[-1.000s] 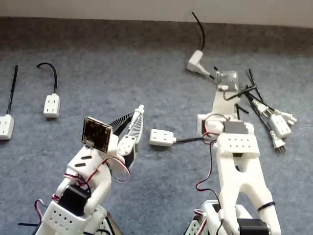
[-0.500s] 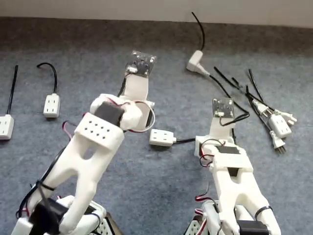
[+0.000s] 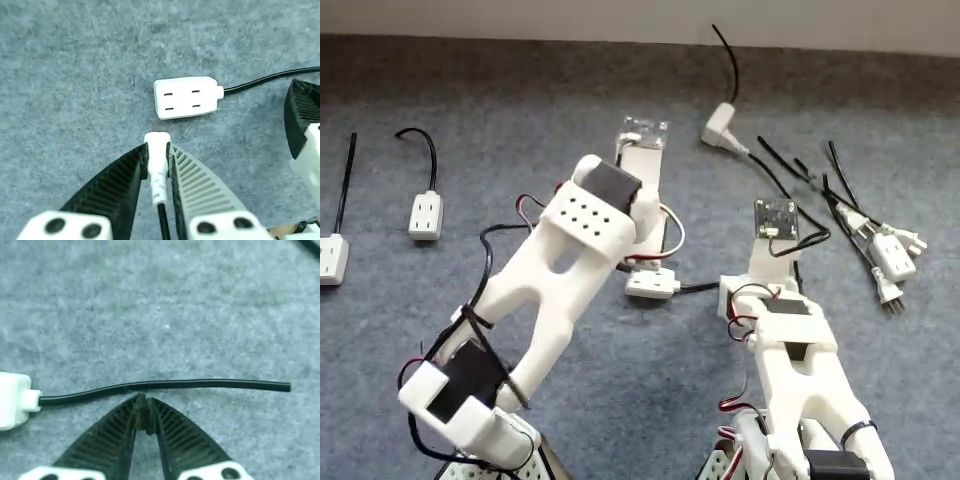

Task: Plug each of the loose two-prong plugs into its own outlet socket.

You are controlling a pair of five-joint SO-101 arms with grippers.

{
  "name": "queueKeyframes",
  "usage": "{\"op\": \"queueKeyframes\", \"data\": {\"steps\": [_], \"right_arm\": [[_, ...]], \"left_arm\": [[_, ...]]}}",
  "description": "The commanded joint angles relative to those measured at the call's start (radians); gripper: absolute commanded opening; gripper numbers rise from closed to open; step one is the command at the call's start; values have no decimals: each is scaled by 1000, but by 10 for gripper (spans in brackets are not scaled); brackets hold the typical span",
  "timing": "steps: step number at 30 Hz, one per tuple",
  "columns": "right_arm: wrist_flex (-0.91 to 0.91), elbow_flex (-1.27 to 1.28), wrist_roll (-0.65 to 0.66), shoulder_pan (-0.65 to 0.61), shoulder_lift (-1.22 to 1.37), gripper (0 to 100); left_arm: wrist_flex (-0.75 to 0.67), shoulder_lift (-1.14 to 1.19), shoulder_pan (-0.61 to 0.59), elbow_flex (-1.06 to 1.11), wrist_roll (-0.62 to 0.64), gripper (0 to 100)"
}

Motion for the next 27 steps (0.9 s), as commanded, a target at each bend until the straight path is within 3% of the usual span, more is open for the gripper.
{"op": "queueKeyframes", "data": {"steps": [1,7,27], "right_arm": [[-15,1,-6,-13,-22,8],[-15,1,-6,-13,-22,8],[-15,-1,-11,-7,-31,8]], "left_arm": [[-6,24,-19,-41,69,27],[-68,45,-84,-41,130,7],[-178,48,-42,73,212,6]]}}
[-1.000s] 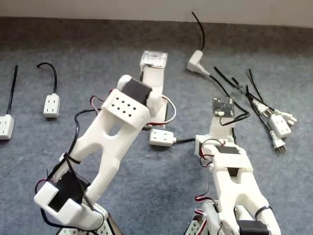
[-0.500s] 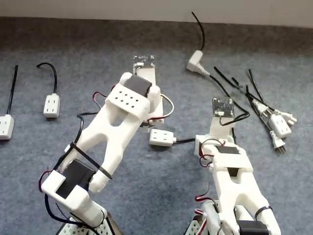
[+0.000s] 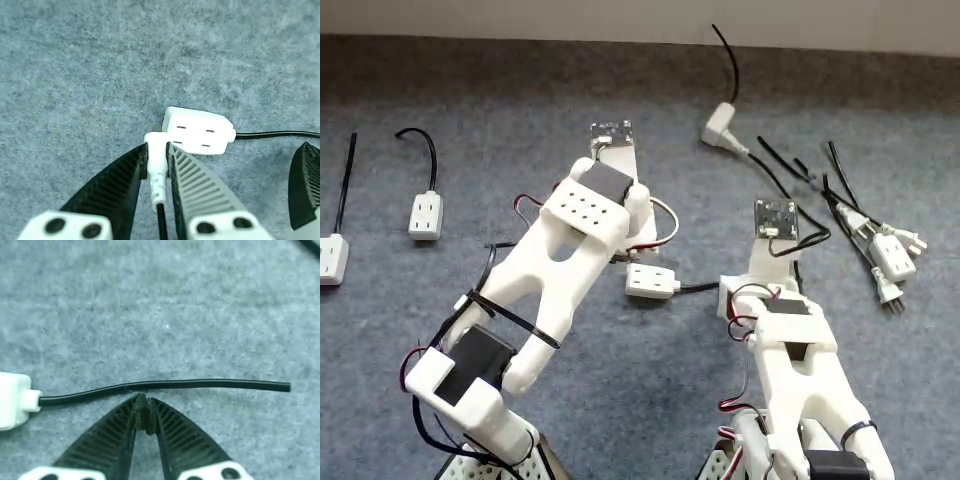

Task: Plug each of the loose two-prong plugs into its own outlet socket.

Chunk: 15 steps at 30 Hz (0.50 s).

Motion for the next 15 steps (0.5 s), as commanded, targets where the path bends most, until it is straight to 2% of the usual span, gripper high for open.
{"op": "queueKeyframes", "data": {"steps": [1,6,15], "right_arm": [[-15,-1,-11,-7,-31,8],[-15,-1,-11,-7,-31,8],[-15,-1,-11,-7,-31,8]], "left_arm": [[-11,-7,19,-5,12,6],[-35,-5,42,16,43,6],[-71,-4,42,33,23,6]]}}
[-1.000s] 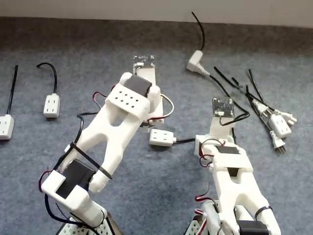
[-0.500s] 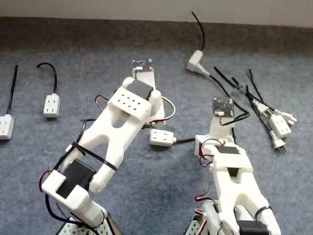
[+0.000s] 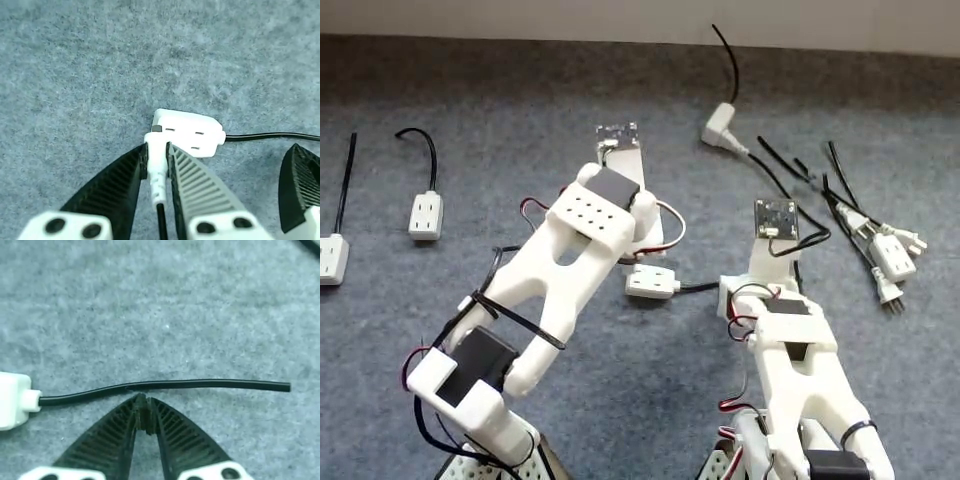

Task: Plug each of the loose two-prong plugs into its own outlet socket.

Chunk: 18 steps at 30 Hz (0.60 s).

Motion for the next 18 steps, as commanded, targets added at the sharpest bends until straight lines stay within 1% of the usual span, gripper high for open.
{"op": "queueKeyframes", "data": {"steps": [1,5,9,18], "right_arm": [[-15,-1,-11,-7,-31,8],[-15,-1,-11,-7,-31,8],[-15,-1,-11,-7,-30,8],[-15,-1,-11,-8,-22,8]], "left_arm": [[-29,-4,16,19,-3,6],[-77,-5,16,62,-3,6],[-78,-5,18,65,-44,6],[-74,-16,18,56,-52,6]]}}
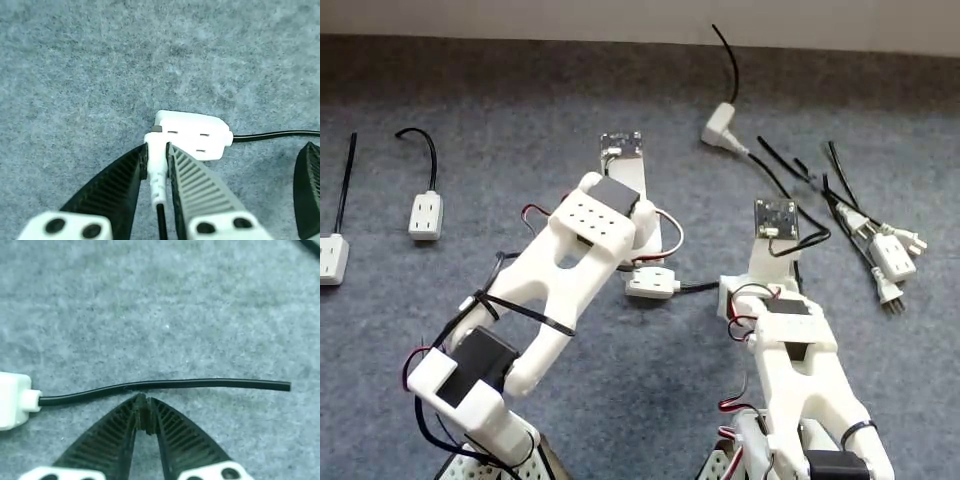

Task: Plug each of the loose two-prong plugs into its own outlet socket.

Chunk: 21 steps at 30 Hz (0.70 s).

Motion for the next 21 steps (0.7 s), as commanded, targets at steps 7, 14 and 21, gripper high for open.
{"op": "queueKeyframes", "data": {"steps": [7,14,21], "right_arm": [[-15,1,-12,-8,-22,8],[-15,2,-12,-8,-24,8],[-15,2,-12,-8,-24,8]], "left_arm": [[-8,-16,74,-30,-80,6],[-14,-10,76,-31,-81,6],[-15,-7,70,-31,-100,6]]}}
